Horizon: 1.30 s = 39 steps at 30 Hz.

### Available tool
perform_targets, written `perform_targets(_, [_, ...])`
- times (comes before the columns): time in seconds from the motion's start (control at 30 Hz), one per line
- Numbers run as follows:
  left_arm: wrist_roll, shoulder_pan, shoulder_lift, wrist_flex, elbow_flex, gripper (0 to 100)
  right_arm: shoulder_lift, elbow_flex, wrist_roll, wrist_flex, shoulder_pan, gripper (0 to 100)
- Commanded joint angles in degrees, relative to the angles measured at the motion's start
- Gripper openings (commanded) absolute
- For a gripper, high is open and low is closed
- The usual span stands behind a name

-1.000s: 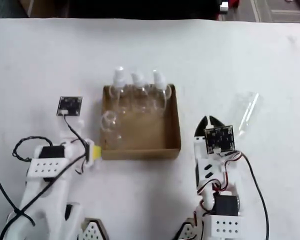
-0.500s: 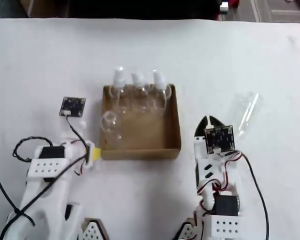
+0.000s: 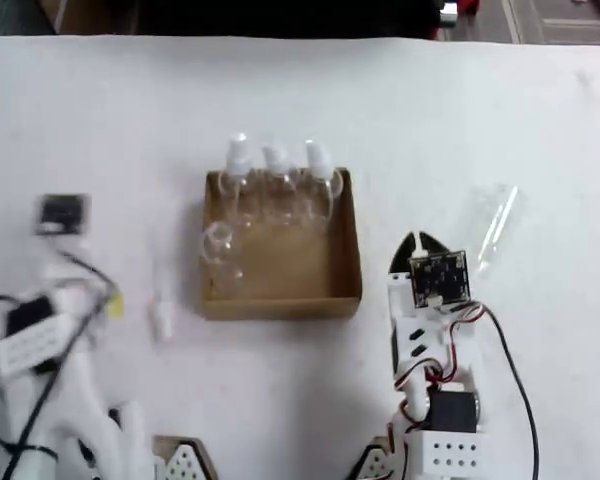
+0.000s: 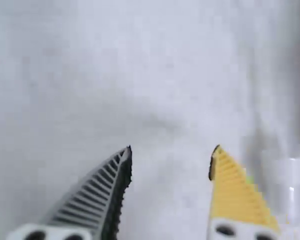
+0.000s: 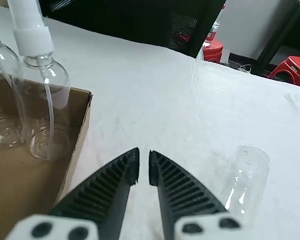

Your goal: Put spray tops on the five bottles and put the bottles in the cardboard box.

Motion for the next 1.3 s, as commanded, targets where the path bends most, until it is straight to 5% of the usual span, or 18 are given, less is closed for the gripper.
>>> perform_targets(0.0, [-3.87,-11.65,-0.4,1.05,-10.81,23,-0.75,0.44,0.79,0.04,-0.48,2.4])
perform_targets(0.13, [-5.71,-8.31,-0.4,13.89,-17.23,23,-0.75,0.44,0.79,0.04,-0.48,2.4])
perform_targets(0.23, [-10.29,1.71,0.04,25.32,-20.13,23,-0.75,0.44,0.79,0.13,-0.48,2.4])
perform_targets(0.33, [-7.21,11.91,0.13,29.54,-19.52,23,-0.75,0.44,0.79,0.13,-0.48,2.4])
perform_targets(0.5, [6.77,21.58,0.13,19.43,-8.0,23,-0.84,0.44,0.79,0.13,-0.48,2.4])
perform_targets(0.67, [12.31,24.22,0.13,7.21,3.34,23,-0.92,0.44,0.79,0.13,-0.48,2.4])
perform_targets(1.03, [11.52,20.26,0.13,0.7,5.36,16,-1.01,0.44,0.79,0.13,-0.4,2.4])
perform_targets(1.27, [5.01,16.75,0.13,-1.32,5.8,11,-1.01,0.44,0.79,0.13,-0.4,2.4])
